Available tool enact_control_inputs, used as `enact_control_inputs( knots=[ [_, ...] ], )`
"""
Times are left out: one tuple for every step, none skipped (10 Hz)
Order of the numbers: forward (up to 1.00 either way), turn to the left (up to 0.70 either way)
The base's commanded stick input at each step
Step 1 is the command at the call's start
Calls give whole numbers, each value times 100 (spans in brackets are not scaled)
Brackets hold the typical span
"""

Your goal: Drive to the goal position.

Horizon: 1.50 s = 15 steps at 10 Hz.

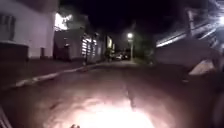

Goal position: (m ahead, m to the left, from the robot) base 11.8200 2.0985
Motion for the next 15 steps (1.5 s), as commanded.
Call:
enact_control_inputs(
  knots=[
    [100,0],
    [100,0],
    [100,0],
    [100,0],
    [100,0],
    [100,0],
    [100,0],
    [100,0],
    [100,0],
    [100,0],
    [100,0],
    [100,0],
    [100,0],
    [100,0],
    [100,0]
  ],
)
